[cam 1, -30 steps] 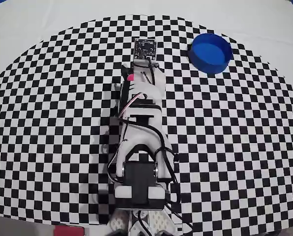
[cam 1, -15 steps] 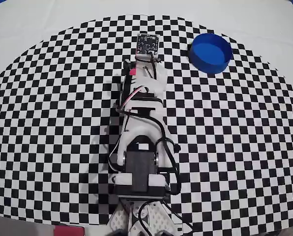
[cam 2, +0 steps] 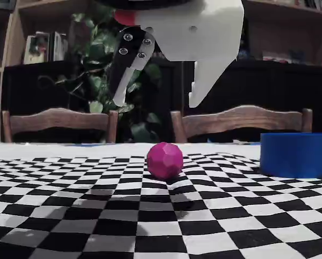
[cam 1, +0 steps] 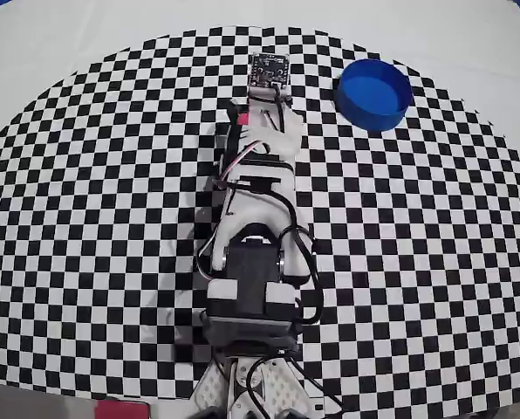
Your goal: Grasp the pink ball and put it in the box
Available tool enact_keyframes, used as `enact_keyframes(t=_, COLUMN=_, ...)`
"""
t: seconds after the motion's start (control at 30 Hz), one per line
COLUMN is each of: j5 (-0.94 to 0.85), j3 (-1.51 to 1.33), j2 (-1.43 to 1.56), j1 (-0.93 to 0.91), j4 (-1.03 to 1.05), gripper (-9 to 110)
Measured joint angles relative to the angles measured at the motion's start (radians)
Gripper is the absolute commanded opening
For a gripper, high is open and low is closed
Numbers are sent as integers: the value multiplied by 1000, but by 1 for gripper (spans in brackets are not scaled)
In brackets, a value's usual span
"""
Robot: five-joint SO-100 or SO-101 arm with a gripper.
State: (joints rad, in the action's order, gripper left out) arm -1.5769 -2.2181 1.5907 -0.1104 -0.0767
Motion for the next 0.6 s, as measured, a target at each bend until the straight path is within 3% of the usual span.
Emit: enact_keyframes(t=0.6, j5=0, j3=121, j2=-141, j1=3, j4=0, gripper=26)
